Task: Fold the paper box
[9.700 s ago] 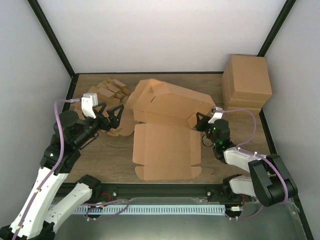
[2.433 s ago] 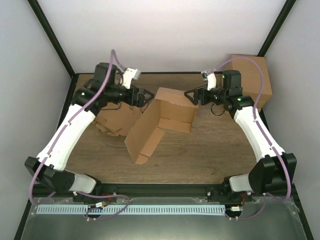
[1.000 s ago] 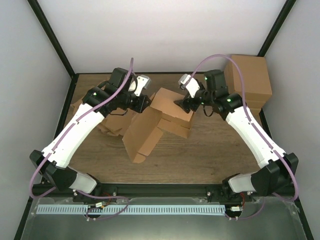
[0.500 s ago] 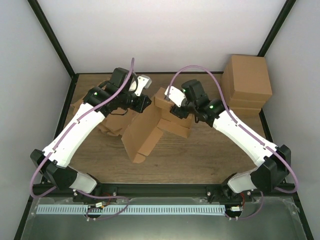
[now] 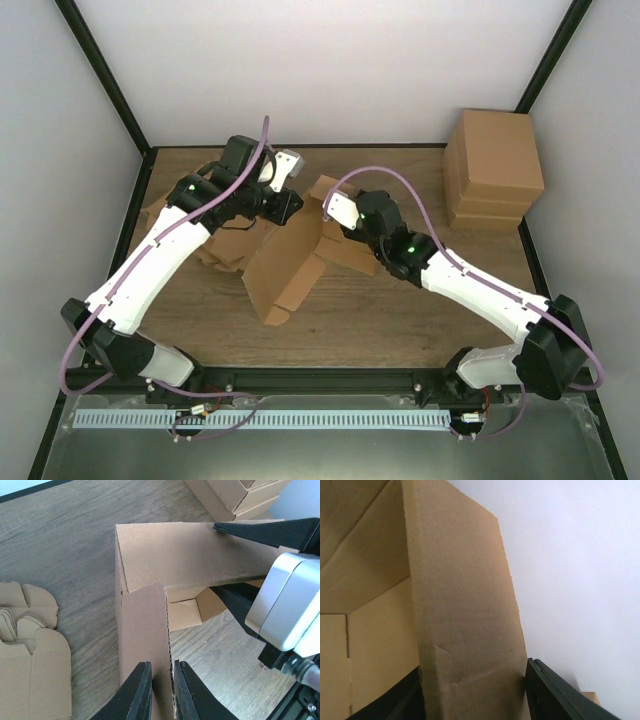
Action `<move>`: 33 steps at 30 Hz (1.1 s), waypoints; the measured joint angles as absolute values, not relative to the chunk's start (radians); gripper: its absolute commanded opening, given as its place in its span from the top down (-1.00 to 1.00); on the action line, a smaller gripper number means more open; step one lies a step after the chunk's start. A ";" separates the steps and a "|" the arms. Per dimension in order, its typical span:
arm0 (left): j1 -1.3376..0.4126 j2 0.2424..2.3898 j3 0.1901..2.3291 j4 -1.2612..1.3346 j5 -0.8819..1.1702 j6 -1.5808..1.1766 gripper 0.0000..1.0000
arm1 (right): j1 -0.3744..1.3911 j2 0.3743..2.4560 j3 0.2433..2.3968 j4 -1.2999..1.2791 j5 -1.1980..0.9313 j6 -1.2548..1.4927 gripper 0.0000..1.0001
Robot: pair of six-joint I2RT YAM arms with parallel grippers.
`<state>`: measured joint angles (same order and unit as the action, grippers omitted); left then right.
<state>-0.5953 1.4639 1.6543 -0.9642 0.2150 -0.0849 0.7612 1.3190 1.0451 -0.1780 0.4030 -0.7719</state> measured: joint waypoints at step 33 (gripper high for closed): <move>-0.590 1.100 2.047 -0.887 0.129 -0.210 -0.53 | 0.373 1.421 1.258 -0.418 0.040 -0.332 0.99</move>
<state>-0.5903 1.1004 2.0472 -0.8871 0.1291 -0.2100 0.3729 1.4212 1.2575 -0.4183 0.0402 -0.3317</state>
